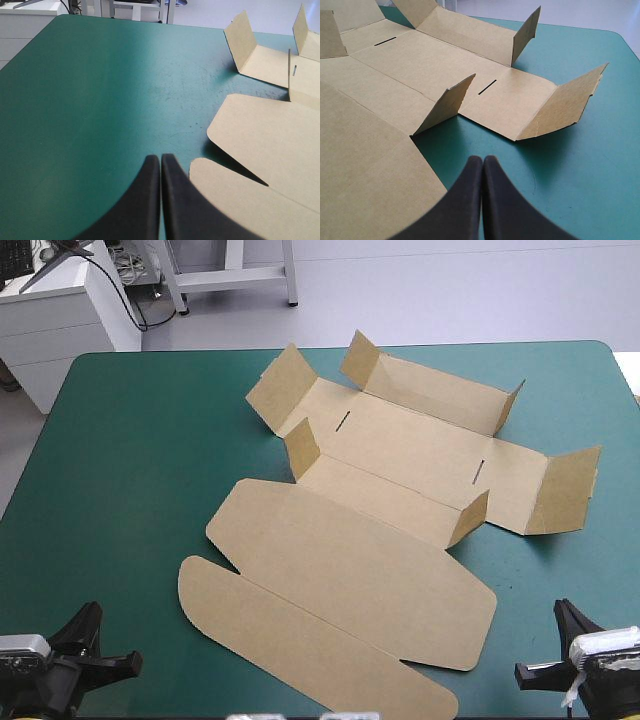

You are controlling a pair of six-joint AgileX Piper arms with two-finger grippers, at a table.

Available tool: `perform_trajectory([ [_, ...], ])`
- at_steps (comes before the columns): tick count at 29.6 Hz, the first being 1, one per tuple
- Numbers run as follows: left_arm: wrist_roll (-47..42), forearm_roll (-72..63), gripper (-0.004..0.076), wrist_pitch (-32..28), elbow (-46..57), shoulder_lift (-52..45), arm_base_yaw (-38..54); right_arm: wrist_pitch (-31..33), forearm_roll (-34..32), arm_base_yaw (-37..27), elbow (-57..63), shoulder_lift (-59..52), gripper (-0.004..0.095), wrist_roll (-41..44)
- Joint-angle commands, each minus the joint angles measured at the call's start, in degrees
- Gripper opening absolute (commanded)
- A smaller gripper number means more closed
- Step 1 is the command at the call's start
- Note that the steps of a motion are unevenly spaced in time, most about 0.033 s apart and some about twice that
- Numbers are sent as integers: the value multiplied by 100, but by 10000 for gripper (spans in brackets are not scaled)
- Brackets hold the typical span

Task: Fold the box

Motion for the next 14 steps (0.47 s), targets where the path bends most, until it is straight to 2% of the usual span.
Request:
perform_trajectory([
  [1, -33, -37, -8, -457, -123, -2, -26, -443, 4, -18, -155, -121, -19, -2],
  [14, -33, -37, -8, -457, -123, -2, -26, -443, 4, -18, -155, -121, 0, -2],
])
